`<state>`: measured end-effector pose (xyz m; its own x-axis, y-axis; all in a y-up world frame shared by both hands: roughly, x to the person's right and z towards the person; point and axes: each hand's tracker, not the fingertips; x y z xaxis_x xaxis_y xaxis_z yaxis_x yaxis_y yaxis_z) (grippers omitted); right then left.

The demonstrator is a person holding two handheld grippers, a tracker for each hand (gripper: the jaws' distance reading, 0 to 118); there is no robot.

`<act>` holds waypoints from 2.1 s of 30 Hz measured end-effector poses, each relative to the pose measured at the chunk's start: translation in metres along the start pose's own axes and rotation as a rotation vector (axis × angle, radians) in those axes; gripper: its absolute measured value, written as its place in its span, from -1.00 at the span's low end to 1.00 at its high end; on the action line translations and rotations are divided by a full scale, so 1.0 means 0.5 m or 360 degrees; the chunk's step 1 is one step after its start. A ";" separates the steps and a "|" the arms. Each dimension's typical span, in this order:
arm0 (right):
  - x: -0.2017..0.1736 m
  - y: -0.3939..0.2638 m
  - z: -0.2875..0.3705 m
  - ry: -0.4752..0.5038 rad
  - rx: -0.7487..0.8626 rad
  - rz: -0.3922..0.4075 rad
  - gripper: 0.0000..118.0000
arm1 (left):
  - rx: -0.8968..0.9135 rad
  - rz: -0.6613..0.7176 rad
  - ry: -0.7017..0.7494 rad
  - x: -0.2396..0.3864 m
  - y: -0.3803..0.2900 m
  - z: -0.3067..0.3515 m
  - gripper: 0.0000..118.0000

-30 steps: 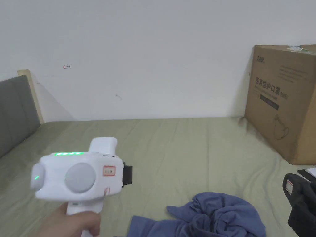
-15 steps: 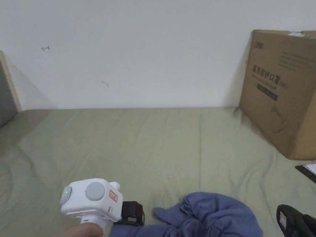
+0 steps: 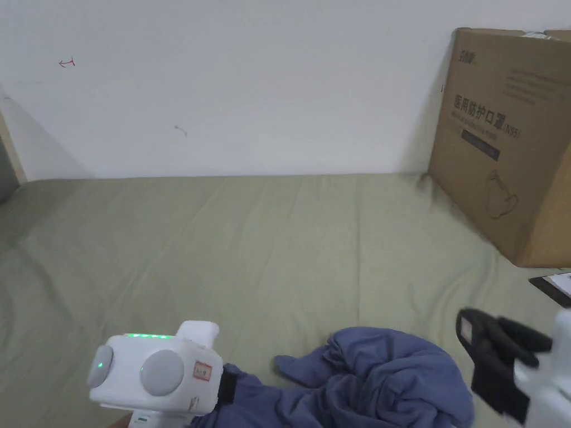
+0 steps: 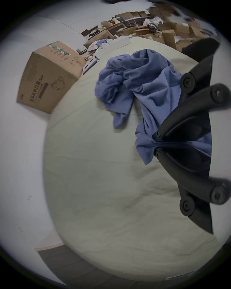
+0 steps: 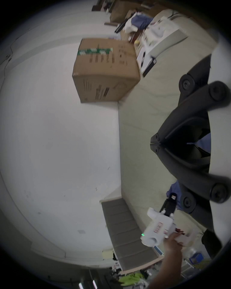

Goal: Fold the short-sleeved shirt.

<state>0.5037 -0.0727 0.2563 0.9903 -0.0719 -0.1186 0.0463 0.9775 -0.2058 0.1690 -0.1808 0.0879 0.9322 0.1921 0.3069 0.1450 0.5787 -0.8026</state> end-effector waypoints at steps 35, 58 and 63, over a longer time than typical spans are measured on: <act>0.186 0.202 -0.328 -0.0011 -0.0987 -0.0302 -1.00 | 0.0231 0.0016 -0.0020 -0.047 -0.060 0.207 -0.93; 0.207 0.724 -0.090 -0.0118 -0.0299 -0.0352 -1.00 | 0.0895 0.0086 0.0208 -0.005 0.311 0.636 -0.93; 0.197 0.795 -0.145 -0.0176 -0.0176 -0.0271 -1.00 | 0.0964 0.0216 0.0172 -0.016 0.403 0.602 -0.93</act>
<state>0.6101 0.2942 0.0923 0.9781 -0.2057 0.0326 0.2052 0.9250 -0.3199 0.0907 0.1730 0.0777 0.9619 0.2324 0.1436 -0.1611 0.9070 -0.3892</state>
